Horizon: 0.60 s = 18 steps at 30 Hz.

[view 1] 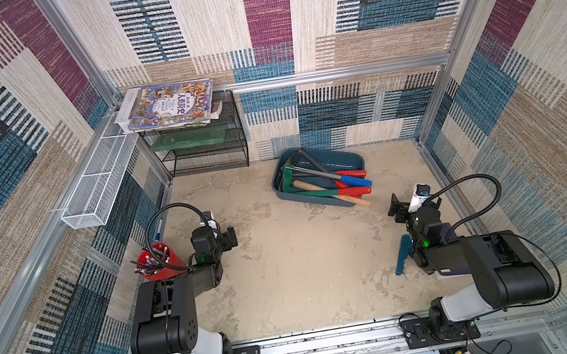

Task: Put the small hoe into the storage box
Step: Reset both arms

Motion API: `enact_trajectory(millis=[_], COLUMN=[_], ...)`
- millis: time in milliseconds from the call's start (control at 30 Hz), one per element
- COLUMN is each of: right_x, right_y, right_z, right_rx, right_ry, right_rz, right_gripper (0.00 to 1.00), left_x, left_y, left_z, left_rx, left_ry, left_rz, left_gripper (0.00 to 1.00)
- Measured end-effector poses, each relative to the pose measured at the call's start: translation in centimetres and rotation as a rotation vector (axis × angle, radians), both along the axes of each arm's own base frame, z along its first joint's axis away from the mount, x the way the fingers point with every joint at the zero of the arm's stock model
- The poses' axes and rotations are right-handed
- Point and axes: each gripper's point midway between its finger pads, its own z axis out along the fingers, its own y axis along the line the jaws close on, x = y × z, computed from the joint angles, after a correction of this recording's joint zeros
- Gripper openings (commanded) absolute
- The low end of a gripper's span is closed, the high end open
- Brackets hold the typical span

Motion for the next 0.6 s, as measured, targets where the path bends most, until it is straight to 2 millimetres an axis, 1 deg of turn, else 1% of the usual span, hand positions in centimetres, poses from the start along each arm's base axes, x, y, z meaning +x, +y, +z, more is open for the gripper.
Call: enact_trajectory(millis=[600], right_x=[-0.01], right_y=[0.00], right_z=[-0.06], right_rx=[0.000], right_ry=[0.002], right_rz=[0.000], right_gripper=[0.95], left_x=[-0.03], left_y=[0.25], left_z=[0.00], left_rx=[0.007], left_ry=[0.000], left_rz=[0.013], left_gripper=[1.00])
